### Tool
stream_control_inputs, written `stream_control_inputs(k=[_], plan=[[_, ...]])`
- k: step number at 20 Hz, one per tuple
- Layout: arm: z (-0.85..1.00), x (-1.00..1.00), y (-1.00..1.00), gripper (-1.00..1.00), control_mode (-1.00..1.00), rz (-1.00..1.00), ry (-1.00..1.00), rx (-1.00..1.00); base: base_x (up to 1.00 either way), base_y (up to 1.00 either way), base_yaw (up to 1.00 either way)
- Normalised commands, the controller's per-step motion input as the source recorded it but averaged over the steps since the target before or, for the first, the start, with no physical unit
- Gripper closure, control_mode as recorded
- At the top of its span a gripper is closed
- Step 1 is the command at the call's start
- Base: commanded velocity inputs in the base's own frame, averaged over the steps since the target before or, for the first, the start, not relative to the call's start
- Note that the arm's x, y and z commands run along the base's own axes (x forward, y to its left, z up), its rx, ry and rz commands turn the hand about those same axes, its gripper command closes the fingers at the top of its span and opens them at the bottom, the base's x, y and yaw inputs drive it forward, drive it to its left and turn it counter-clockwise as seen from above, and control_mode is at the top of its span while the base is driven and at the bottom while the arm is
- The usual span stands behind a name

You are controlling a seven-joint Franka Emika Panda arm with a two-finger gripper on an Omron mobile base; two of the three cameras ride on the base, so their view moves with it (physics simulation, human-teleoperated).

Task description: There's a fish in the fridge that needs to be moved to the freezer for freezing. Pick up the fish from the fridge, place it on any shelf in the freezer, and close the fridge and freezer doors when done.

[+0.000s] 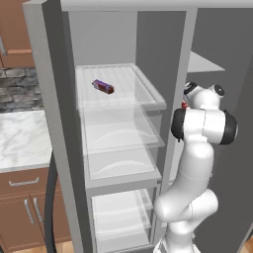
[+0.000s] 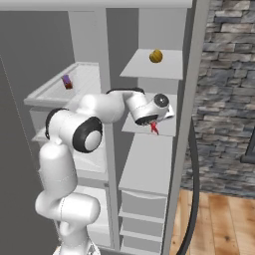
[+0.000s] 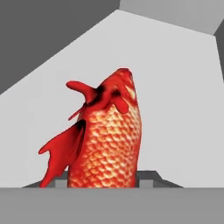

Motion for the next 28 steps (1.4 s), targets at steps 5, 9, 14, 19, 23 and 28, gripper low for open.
stream_control_inputs(k=[5, 9, 14, 19, 23, 28], plan=[[-0.04, 0.34, -0.02, 1.00, -1.00, 0.00, -0.07, 0.00, 0.00, 0.00, 0.00], [-0.04, 0.41, 0.00, 1.00, -1.00, 0.00, -0.06, 0.00, 0.00, 0.00, 0.00], [-0.46, 0.19, 0.00, -1.00, -1.00, 0.00, -0.11, 0.00, 0.00, 0.00, 0.00], [-0.41, 0.00, 0.06, -1.00, -1.00, 0.00, -0.08, -0.01, 0.00, 0.00, 0.00], [-0.06, 0.00, 0.12, -1.00, -1.00, 0.00, 0.00, 0.00, 0.00, 0.00, 0.00], [0.01, -0.10, 0.01, -1.00, -1.00, 0.00, 0.00, 0.00, 0.00, 0.00, 0.00]])
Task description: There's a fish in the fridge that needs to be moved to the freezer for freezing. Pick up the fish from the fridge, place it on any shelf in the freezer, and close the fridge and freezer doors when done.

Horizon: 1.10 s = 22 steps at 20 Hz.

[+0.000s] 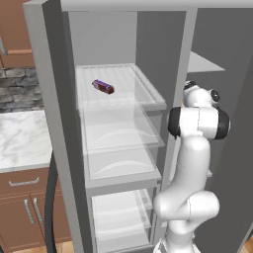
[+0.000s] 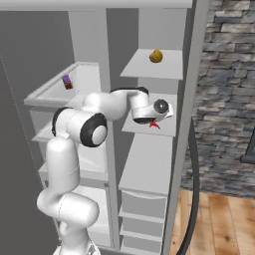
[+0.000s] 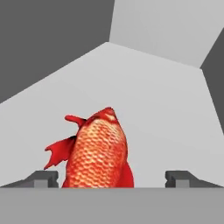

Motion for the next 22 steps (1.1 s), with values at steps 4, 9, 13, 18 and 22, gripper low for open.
stream_control_inputs(k=[4, 9, 13, 18, 22], plan=[[0.08, -0.60, 0.00, -1.00, -1.00, 0.00, 0.00, 0.00, 0.00, 0.00, 0.00], [0.29, -0.48, 0.19, -1.00, -1.00, -0.02, 0.00, -0.01, 0.00, 0.00, 0.00], [0.63, -0.42, 0.06, -1.00, -1.00, -0.06, 0.05, -0.01, 0.00, 0.00, 0.00], [0.65, -0.58, 0.11, -1.00, -1.00, -0.14, 0.11, 0.00, 0.00, 0.00, 0.00], [0.56, -0.71, 0.27, -1.00, -1.00, -0.10, 0.12, 0.00, 0.00, 0.00, 0.00]])
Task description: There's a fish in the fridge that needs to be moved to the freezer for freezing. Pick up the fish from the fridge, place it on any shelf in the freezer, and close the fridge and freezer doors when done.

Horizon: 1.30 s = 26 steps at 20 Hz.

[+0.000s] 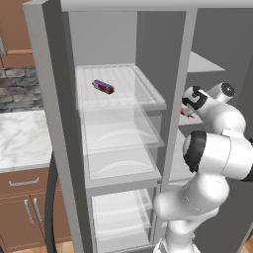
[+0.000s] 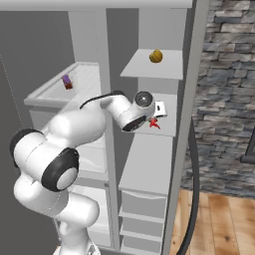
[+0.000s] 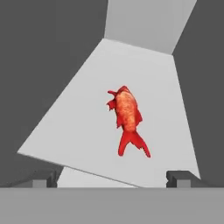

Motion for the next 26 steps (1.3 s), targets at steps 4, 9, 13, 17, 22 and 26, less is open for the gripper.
stream_control_inputs(k=[4, 9, 13, 17, 22, 26], plan=[[0.60, -0.81, 0.38, -1.00, -1.00, -0.07, 0.06, 0.02, 0.00, 0.00, 0.00], [0.52, -0.77, 0.45, -1.00, -1.00, -0.11, 0.05, 0.05, 0.00, 0.00, 0.00], [0.34, -0.69, 0.42, -1.00, -1.00, -0.19, 0.01, 0.13, 0.00, 0.00, 0.00], [0.29, -0.55, 0.48, -1.00, -1.00, -0.14, 0.00, 0.10, 0.00, 0.00, 0.00], [0.15, -0.59, 0.45, -1.00, -1.00, -0.01, -0.02, 0.00, 0.00, 0.00, 0.00], [0.06, -0.23, 0.82, -1.00, -1.00, 0.00, -0.01, 0.00, 0.00, 0.00, 0.00]])
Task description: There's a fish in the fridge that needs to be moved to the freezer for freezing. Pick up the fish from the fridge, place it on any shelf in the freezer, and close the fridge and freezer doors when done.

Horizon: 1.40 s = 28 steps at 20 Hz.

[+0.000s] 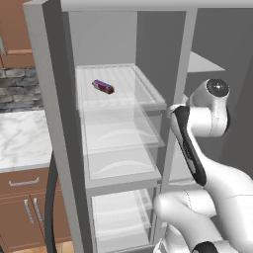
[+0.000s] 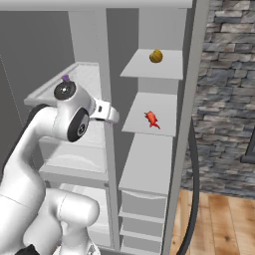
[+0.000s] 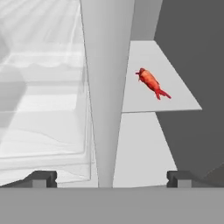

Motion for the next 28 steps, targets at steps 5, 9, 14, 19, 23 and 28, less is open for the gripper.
stream_control_inputs(k=[5, 9, 14, 19, 23, 28], plan=[[0.00, -0.06, 0.60, -1.00, -1.00, 0.00, -0.10, 0.00, 0.00, 0.00, 0.00], [-0.04, -0.05, 0.24, -1.00, -1.00, 0.01, -0.13, 0.02, 0.00, 0.00, 0.00], [-0.13, -0.09, 0.00, -1.00, -1.00, 0.00, -0.24, 0.03, 0.00, 0.00, 0.00], [-0.08, -0.16, 0.08, -1.00, -1.00, 0.03, -0.20, 0.03, 0.00, 0.00, 0.00], [0.05, -0.59, 0.02, -1.00, -1.00, 0.04, -0.02, 0.03, 0.00, 0.00, 0.00], [0.13, -0.35, 0.01, -1.00, 1.00, 0.09, 0.01, 0.02, -0.27, 0.01, 0.05]])
